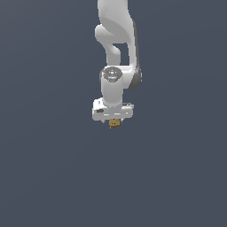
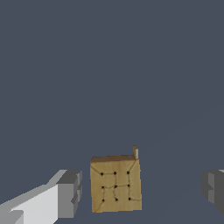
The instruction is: Pick up the object and move it to a goal position.
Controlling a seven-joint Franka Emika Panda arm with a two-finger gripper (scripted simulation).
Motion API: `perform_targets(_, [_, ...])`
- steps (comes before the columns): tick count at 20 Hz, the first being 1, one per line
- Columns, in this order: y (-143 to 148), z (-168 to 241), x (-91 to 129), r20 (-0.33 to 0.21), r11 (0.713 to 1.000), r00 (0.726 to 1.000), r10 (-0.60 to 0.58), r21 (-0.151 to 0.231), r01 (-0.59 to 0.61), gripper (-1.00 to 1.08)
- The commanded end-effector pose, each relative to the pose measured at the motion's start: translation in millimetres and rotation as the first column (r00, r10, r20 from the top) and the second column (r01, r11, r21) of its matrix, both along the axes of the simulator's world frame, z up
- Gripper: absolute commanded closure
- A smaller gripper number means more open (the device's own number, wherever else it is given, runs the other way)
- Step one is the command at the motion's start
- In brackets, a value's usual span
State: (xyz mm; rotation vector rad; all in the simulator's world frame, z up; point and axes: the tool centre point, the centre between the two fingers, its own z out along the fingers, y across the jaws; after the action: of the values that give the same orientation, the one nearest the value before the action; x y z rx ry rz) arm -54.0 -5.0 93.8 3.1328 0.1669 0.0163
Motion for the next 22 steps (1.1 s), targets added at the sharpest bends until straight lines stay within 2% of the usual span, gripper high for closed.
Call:
perform_targets(1, [3.3,-11.9,-13.6,-0.003,1.000,1.000,0.022,0.001,-0.022,-0.92])
perform_targets(9, [9.0,-31.4,-38.4,-0.010,0.998,0.998,0.059,0.003,-0.059,-0.92])
perform_targets(16, [9.2,-34.9,-39.5,-0.011,0.998,0.998,0.060,0.004,-0.060,-0.92])
perform_targets(22, [9.3,-55.9,-40.8,-0.011,0.998,0.998,0.061,0.004,-0.061,-0.92])
